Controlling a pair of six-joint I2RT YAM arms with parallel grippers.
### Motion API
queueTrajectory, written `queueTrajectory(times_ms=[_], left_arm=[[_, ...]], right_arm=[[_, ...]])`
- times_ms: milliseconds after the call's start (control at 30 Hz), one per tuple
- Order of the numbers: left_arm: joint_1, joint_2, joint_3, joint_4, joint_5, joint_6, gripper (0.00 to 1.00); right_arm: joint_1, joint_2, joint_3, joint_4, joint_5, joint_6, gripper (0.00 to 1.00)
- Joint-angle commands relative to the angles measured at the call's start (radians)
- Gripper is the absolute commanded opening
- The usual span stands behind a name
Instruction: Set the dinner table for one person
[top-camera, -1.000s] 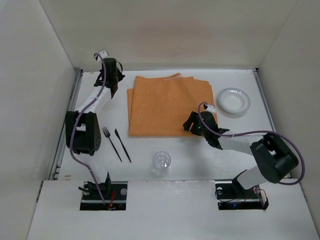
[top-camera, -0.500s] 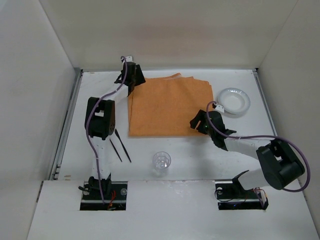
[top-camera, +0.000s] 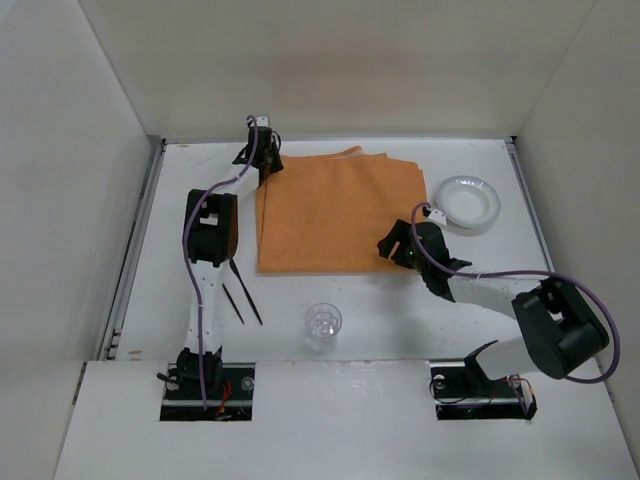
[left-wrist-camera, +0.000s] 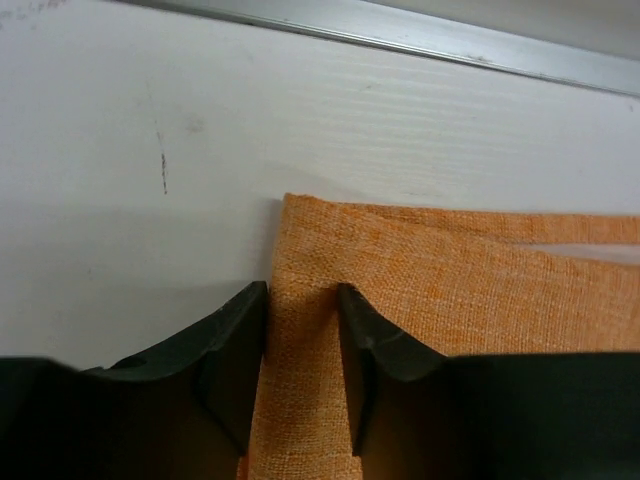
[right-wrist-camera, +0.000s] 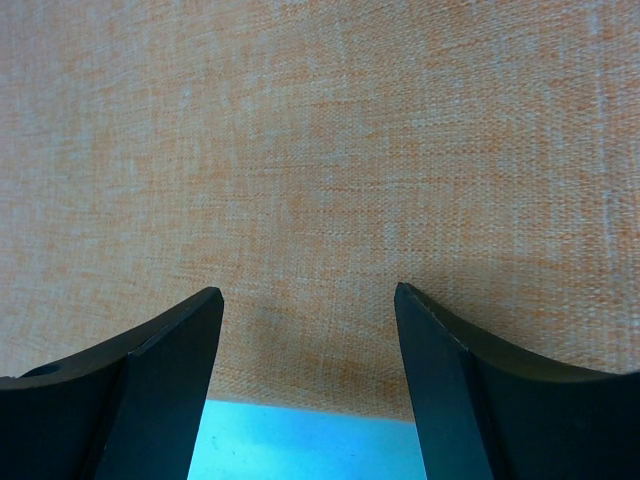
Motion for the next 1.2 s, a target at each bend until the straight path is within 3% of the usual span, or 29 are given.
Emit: queueTrajectory(times_ms=[0, 67, 300, 533, 733, 900, 1167], left_arm=[[-0.008, -0.024, 0.056, -0.015, 0.030, 0.019, 0.22], [-0.016, -0.054, 0.048, 0.003, 0.015, 0.008, 0.10], [-0.068, -0.295, -0.067, 0.034, -0.037, -0.031, 0.00], [-0.045, -0.671, -0.459, 0.147, -0.113, -0.153, 0.00], [0.134, -0.559, -0.558, 0.092, -0.079, -0.297, 0.00], [0.158, -0.423, -0.501, 0.078, -0.075, -0.308, 0.02], [0.153, -0.337, -0.392, 0.060, -0.092, -0.246, 0.17]], right_arm=[[0.019, -0.002, 0.007, 0.071, -0.010, -0.009, 0.75], [0.022, 0.006, 0.007, 0.075, -0.010, -0.009, 0.75], [0.024, 0.036, 0.020, 0.089, -0.022, -0.003, 0.74], [0.019, -0.017, 0.004, 0.078, -0.016, 0.000, 0.75], [0.011, -0.080, -0.025, 0.074, -0.018, -0.001, 0.76], [-0.013, -0.080, -0.036, 0.072, -0.016, -0.001, 0.76], [-0.029, -0.056, -0.030, 0.065, -0.012, 0.000, 0.77]])
